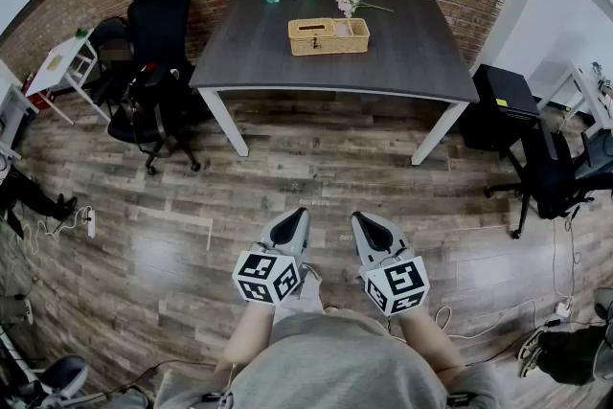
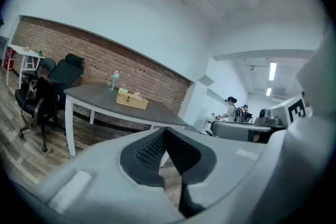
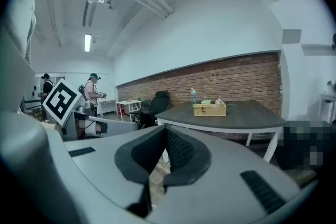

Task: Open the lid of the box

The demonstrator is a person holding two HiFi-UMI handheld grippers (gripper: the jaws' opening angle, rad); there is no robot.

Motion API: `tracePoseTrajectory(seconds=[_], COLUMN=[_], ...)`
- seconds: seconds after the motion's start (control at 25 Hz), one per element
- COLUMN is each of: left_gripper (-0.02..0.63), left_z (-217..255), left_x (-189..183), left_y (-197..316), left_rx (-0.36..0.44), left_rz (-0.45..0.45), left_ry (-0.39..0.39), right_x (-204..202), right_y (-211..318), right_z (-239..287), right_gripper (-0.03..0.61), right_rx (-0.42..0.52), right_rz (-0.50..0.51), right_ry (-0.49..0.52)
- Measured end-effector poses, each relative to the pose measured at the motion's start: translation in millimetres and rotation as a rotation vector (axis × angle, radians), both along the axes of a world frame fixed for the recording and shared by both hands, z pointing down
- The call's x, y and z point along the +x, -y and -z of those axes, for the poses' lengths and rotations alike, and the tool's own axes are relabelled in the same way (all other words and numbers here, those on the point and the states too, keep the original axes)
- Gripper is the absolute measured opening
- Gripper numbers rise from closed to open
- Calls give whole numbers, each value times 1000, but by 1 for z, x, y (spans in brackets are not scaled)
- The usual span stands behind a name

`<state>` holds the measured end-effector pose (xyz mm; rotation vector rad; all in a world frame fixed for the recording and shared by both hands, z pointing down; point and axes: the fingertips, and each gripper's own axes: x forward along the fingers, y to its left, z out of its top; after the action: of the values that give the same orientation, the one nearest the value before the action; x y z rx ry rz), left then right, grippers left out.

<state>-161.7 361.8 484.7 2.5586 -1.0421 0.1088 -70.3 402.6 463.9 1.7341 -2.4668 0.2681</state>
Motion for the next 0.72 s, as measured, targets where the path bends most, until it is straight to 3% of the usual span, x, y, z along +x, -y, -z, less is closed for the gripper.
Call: tracePoseTrajectory(seconds=[0.36,0.72], left_gripper=[18,18], left_z=[26,27], left_x=[-10,-10], left_y=[-89,-125], left_rx=[59,73], left_rz=[-17,-72], left_ry=[31,49], right_x=[-9,-18], right_y=[-85,-120], right_z=[16,19], right_gripper=[0,0], right_rx=[5,16], right_rz=[-30,-46], right_ry=[47,77])
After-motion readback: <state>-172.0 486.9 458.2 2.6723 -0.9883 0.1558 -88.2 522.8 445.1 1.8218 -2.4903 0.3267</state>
